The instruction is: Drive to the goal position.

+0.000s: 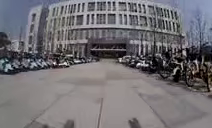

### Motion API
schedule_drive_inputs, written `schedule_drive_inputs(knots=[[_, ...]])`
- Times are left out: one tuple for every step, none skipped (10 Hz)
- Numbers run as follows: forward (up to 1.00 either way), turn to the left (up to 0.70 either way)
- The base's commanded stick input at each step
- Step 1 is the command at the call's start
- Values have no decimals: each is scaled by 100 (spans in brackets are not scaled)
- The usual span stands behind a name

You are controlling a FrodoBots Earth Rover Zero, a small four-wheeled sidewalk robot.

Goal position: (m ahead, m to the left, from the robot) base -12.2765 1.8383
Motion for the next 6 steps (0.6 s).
schedule_drive_inputs(knots=[[100, 0], [100, 0], [100, -12], [100, -26], [100, -27], [100, -27]])
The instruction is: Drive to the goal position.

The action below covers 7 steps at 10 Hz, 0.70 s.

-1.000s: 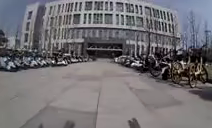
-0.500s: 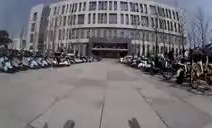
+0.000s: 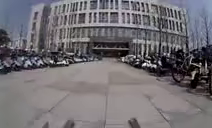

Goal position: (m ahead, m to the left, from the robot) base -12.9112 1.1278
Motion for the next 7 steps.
schedule_drive_inputs(knots=[[100, -27], [100, -27], [100, -8], [100, 0], [100, 0], [100, 0], [100, 0]])
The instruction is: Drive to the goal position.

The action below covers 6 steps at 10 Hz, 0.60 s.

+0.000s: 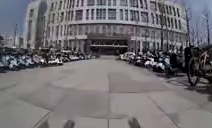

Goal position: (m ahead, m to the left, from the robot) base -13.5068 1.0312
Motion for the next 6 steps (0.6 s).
schedule_drive_inputs(knots=[[100, 0], [100, 0], [100, 0], [100, 0], [100, 0], [100, 0]])
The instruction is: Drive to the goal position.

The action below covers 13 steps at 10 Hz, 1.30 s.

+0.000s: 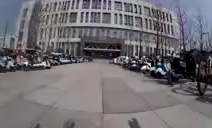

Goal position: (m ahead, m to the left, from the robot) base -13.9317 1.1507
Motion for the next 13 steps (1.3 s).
schedule_drive_inputs(knots=[[100, 0], [100, 0], [100, 0], [100, 0], [100, 0], [100, 0], [100, 0], [100, 0], [100, 0], [100, 0], [100, 0], [100, 0], [100, 0]])
